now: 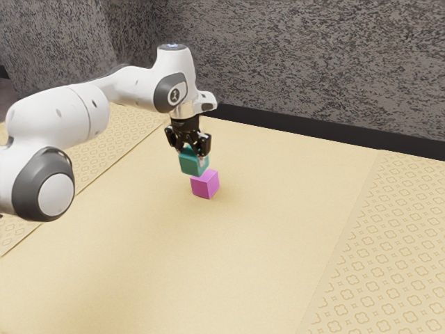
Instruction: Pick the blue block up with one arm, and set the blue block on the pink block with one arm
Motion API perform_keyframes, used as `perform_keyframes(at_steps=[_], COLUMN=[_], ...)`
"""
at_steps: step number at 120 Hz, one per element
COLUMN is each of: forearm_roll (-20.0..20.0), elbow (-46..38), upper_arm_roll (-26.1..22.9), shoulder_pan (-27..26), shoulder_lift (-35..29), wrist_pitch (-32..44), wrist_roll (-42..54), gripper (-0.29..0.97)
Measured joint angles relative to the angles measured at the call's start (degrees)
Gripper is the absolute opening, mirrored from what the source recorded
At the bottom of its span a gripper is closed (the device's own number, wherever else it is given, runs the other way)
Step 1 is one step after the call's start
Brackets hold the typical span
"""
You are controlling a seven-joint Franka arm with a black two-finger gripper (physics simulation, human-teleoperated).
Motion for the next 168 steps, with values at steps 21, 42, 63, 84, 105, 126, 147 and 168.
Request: perform_keyframes(at_steps=[21, 42, 63, 84, 105, 126, 147, 168], forearm_roll=[0.01, 0.05, 0.07, 0.07, -0.21, -0.44, -0.68, -0.65], elbow=[3.13, 3.39, 4.05, 5.65, 5.89, 5.77, 5.73, 5.72], upper_arm_roll=[-0.71, -0.98, -0.99, -1.07, -1.1, -1.18, -1.46, -1.28], shoulder_pan=[0.14, 0.12, 0.14, 0.15, 0.06, 0.14, 0.29, 0.27], shoulder_lift=[2.59, 2.84, 3.14, 4.05, 4.13, 3.58, -1.39, -2.34], wrist_pitch=[0.15, 0.24, 0.33, 0.38, 0.37, 0.2, -3.42, -5.54], wrist_roll=[1.22, 2.15, 2.83, 3.35, 3.84, 4.27, 4.6, 4.85], gripper=[0.32, 0.32, 0.32, 0.32, 0.47, 0.59, 0.64, 0.66])
